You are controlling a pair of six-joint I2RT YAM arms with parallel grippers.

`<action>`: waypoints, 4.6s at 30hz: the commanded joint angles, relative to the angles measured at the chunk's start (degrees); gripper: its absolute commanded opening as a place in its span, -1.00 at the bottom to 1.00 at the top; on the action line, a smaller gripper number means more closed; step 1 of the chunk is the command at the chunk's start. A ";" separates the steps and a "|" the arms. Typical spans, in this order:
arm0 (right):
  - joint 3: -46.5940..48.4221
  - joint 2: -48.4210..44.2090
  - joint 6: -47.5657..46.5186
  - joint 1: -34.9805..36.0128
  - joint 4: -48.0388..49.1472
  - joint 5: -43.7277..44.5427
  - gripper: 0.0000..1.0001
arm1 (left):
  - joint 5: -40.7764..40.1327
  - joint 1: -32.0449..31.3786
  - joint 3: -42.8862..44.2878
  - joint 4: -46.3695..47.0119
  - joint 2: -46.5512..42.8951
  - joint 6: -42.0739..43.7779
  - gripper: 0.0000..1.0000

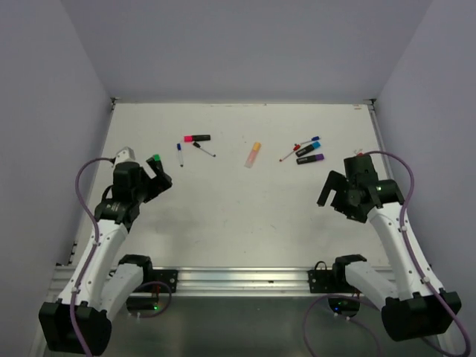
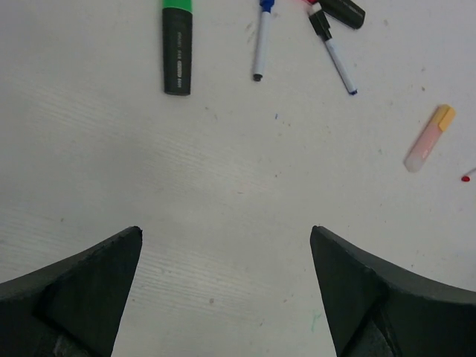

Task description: Open the pen caps

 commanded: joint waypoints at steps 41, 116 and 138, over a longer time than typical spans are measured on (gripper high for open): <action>11.97 17.64 -6.85 1.09 4.99 -8.52 0.97 | -4.47 -32.99 61.07 12.80 79.62 21.32 0.50; 21.64 54.02 20.75 11.81 54.56 -32.60 -0.35 | 23.03 -30.27 31.46 30.20 54.22 8.93 -1.00; 25.25 59.12 17.22 10.14 75.70 -43.65 -1.00 | 37.61 -27.28 19.51 37.29 48.96 8.49 -1.00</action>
